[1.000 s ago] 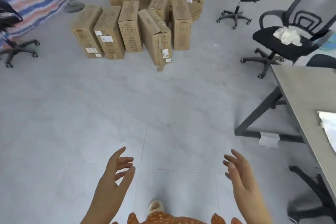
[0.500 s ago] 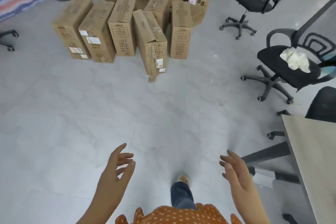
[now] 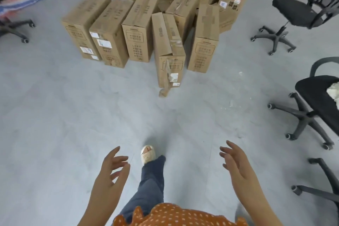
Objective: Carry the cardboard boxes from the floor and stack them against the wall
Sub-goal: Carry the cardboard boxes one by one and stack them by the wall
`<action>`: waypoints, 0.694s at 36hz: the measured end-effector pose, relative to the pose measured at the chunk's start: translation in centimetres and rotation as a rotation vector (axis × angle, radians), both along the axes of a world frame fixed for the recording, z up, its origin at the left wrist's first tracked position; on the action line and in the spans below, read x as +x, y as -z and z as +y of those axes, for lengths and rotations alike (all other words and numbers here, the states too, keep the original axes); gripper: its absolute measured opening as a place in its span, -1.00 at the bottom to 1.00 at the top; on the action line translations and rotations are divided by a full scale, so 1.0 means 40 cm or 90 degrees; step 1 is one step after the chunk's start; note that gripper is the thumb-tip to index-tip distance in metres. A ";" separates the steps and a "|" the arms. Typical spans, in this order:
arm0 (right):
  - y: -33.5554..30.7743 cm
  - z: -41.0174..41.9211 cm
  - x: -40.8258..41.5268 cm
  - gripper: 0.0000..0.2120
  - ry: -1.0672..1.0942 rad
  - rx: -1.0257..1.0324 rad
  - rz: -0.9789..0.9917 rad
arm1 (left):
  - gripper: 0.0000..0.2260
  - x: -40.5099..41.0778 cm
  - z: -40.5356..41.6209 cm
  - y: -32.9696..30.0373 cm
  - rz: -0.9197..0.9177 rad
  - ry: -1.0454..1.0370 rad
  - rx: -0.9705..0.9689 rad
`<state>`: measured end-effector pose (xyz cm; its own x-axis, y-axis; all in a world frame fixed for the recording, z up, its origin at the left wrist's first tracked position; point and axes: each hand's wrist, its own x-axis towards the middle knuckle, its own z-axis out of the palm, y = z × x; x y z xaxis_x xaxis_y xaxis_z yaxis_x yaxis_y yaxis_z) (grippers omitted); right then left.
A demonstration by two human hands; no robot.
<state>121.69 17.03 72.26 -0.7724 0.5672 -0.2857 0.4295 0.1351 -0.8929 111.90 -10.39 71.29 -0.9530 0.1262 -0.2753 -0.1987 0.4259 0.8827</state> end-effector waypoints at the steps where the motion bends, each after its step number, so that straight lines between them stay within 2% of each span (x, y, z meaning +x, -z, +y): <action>1: 0.003 0.009 -0.048 -0.60 0.001 0.004 0.003 | -0.59 -0.049 0.014 0.006 0.001 0.006 0.000; 4: 0.009 0.039 -0.183 -0.40 0.018 -0.001 0.011 | -0.62 -0.204 0.055 0.000 -0.010 0.029 0.014; 7: -0.006 0.062 -0.323 -0.51 0.035 -0.016 0.019 | -0.63 -0.364 0.086 -0.033 0.000 0.039 0.024; 11: -0.010 0.111 -0.510 -0.50 0.062 -0.011 0.016 | -0.63 -0.574 0.129 -0.058 0.006 0.064 0.028; 13: -0.004 0.138 -0.583 -0.55 0.067 -0.010 0.008 | -0.62 -0.651 0.152 -0.055 -0.002 0.073 0.026; 16: 0.008 0.188 -0.683 -0.73 0.080 -0.013 -0.003 | -0.48 -0.751 0.187 -0.040 -0.004 0.074 0.010; 18: 0.022 0.233 -0.751 -0.72 0.075 -0.014 -0.020 | -0.42 -0.815 0.215 -0.024 -0.013 0.068 -0.006; 25: 0.067 0.430 -1.029 -0.66 0.022 -0.017 -0.082 | -0.62 -1.032 0.358 0.032 -0.026 -0.008 -0.036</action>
<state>80.54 34.24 69.58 -0.7087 0.5832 -0.3969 0.5452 0.0957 -0.8328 70.61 3.93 70.02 -0.9420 0.0979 -0.3210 -0.2401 0.4717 0.8485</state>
